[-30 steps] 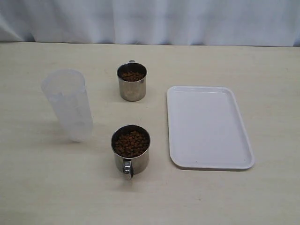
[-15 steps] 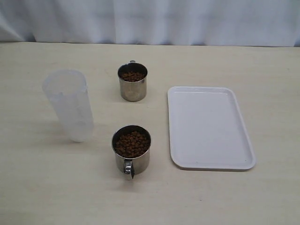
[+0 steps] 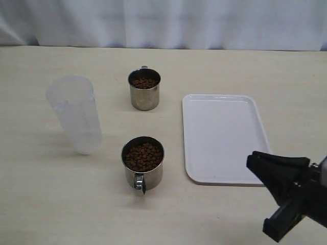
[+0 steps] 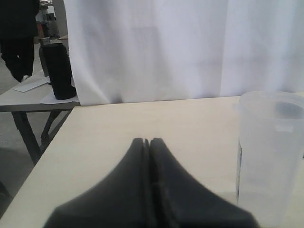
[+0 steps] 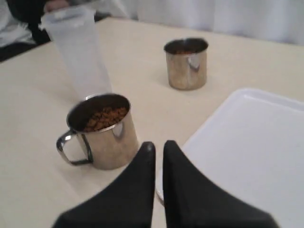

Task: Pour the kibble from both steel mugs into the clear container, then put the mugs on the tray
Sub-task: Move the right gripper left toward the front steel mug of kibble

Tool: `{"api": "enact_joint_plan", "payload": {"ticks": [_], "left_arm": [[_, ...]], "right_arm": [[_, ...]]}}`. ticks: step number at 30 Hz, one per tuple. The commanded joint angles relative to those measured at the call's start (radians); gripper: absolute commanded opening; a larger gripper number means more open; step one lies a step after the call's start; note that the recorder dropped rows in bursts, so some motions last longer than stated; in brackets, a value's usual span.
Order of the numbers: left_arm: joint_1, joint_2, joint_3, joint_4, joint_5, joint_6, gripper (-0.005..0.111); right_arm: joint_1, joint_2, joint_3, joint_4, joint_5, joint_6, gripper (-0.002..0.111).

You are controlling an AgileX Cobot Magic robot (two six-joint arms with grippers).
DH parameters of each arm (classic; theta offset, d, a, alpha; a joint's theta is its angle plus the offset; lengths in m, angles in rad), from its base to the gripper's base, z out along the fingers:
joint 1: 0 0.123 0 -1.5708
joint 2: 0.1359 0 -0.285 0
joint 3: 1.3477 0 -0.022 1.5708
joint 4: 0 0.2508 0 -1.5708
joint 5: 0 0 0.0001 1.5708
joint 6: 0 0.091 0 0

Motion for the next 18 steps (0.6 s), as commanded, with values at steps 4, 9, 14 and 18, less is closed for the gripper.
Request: {"api": "enact_joint_plan", "payload": {"ticks": [4, 9, 14, 18], "left_arm": [[-0.001, -0.002, 0.003, -0.003, 0.001, -0.001, 0.0], [-0.001, -0.002, 0.003, -0.003, 0.001, -0.001, 0.0], [-0.001, -0.002, 0.003, -0.003, 0.001, -0.001, 0.0], [-0.001, -0.002, 0.003, -0.003, 0.001, -0.001, 0.0]], "right_arm": [[0.004, 0.483, -0.185, -0.012, -0.095, -0.112, 0.005], [0.004, 0.684, -0.281, -0.264, -0.246, -0.108, 0.025], [0.004, 0.788, -0.324, -0.268, -0.298, -0.164, 0.085], [0.004, 0.819, -0.362, -0.248, -0.294, -0.164, 0.107]]}}
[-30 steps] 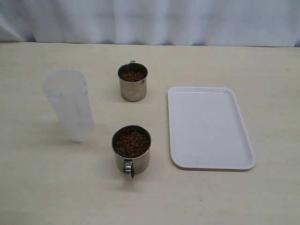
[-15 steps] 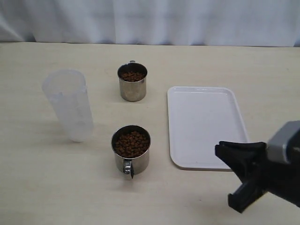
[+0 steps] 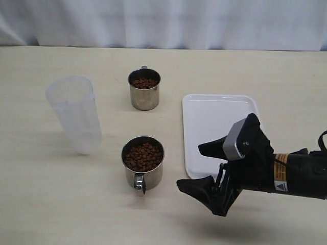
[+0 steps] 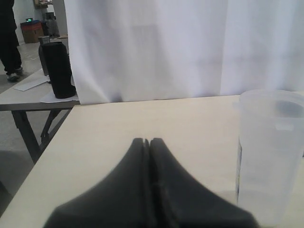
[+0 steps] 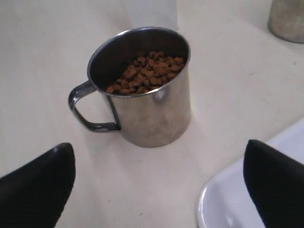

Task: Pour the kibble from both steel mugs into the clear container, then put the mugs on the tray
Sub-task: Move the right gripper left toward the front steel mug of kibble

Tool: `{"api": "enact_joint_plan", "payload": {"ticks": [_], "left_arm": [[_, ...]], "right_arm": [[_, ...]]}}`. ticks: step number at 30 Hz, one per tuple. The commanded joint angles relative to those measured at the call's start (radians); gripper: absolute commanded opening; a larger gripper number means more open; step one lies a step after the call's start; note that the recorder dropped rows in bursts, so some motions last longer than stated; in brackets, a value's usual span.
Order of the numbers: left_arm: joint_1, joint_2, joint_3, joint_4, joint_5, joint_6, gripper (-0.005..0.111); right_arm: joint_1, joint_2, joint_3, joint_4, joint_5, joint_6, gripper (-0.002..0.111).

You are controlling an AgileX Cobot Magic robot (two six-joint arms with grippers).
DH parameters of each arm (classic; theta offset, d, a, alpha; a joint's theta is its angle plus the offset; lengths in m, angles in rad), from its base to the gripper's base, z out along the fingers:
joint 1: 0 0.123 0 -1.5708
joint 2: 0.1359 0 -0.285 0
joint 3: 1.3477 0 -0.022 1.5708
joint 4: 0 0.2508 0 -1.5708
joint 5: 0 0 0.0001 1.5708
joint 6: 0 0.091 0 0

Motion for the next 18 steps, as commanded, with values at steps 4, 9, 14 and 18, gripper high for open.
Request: {"api": "enact_joint_plan", "payload": {"ticks": [4, 9, 14, 18], "left_arm": [[-0.001, -0.002, 0.003, -0.003, -0.001, -0.001, 0.0], [-0.001, -0.002, 0.003, -0.003, -0.001, -0.001, 0.0], [-0.001, -0.002, 0.003, -0.003, -0.008, -0.001, 0.0], [-0.001, -0.002, 0.003, -0.003, -0.008, -0.001, 0.0]], "right_arm": [[0.001, 0.029, -0.056, 0.013, -0.015, -0.018, 0.107], [-0.003, 0.019, -0.056, 0.085, -0.015, -0.016, 0.107], [0.004, 0.032, -0.056, -0.102, 0.004, -0.07, 0.107], [0.004, 0.034, -0.085, -0.167, 0.009, -0.074, 0.107]]}}
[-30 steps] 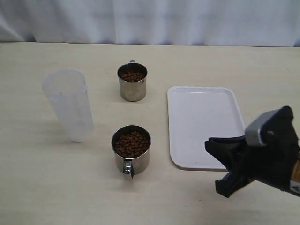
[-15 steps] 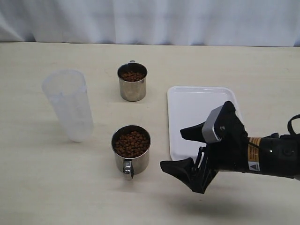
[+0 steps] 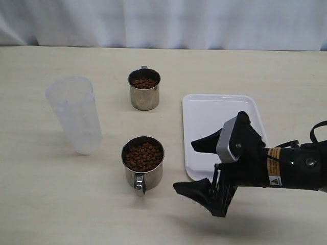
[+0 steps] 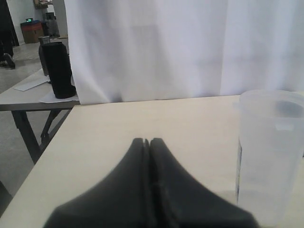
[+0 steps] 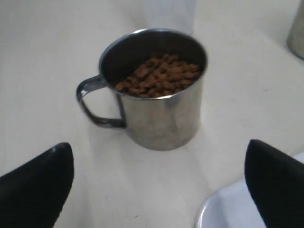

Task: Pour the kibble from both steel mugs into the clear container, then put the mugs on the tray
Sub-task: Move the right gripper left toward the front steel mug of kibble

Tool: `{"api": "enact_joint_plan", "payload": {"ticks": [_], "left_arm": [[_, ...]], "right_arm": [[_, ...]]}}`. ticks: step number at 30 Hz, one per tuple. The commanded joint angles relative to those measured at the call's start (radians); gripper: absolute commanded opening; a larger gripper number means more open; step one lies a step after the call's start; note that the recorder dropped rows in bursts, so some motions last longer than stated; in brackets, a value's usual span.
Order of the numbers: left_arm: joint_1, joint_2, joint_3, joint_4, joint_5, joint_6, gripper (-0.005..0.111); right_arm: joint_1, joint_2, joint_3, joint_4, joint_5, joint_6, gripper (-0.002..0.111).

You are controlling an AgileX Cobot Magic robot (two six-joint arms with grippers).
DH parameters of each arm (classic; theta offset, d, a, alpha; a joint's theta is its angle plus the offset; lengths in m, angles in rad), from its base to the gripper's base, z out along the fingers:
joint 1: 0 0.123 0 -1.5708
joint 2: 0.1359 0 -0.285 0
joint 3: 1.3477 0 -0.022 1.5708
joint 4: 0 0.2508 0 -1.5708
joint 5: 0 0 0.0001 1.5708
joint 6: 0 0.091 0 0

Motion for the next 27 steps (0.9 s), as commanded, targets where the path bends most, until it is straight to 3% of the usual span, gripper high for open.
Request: {"api": "enact_joint_plan", "payload": {"ticks": [1, 14, 27], "left_arm": [[-0.001, -0.002, 0.003, -0.003, -0.008, -0.001, 0.0], [-0.001, -0.002, 0.003, -0.003, -0.008, -0.001, 0.0], [-0.001, -0.002, 0.003, -0.003, -0.001, -0.001, 0.0]], "right_arm": [[0.008, 0.006, -0.043, -0.064, 0.005, -0.014, 0.107], [0.013, 0.187, -0.244, -0.127, -0.051, -0.053, 0.107], [0.013, 0.22, -0.287, -0.176, -0.102, -0.015, 0.107]]}}
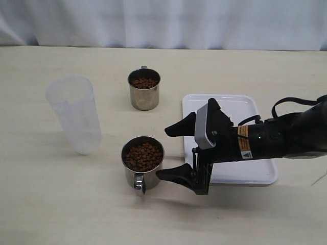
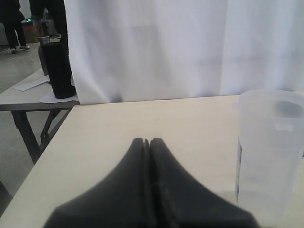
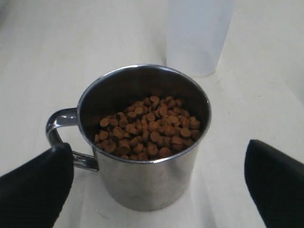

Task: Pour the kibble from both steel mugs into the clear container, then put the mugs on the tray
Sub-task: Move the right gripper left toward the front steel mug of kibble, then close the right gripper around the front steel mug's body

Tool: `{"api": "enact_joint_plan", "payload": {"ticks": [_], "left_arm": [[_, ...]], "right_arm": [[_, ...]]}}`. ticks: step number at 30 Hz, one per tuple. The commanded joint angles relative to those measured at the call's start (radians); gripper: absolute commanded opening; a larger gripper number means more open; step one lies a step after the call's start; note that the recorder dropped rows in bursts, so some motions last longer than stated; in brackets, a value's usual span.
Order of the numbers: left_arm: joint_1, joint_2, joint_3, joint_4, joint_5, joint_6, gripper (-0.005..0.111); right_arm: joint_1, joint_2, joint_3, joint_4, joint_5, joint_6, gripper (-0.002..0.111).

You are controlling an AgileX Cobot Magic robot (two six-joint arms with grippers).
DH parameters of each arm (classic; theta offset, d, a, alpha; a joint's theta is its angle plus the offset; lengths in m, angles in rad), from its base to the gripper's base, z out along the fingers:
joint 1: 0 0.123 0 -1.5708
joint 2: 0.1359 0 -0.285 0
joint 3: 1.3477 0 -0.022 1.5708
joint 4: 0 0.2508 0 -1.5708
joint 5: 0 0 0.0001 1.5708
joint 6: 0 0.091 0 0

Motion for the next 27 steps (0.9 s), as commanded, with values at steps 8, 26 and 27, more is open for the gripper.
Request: {"api": "enact_joint_plan", "payload": {"ticks": [8, 26, 27], "left_arm": [[-0.001, -0.002, 0.003, -0.003, -0.001, -0.001, 0.0], [-0.001, -0.002, 0.003, -0.003, -0.006, -0.001, 0.0], [-0.001, -0.002, 0.003, -0.003, -0.006, -0.001, 0.0]], "right_arm": [[0.003, 0.032, -0.088, -0.128, -0.008, 0.19, 0.107], [0.003, 0.063, -0.154, -0.159, -0.018, 0.11, 0.107], [0.003, 0.063, -0.154, -0.159, -0.016, 0.104, 0.107]]}}
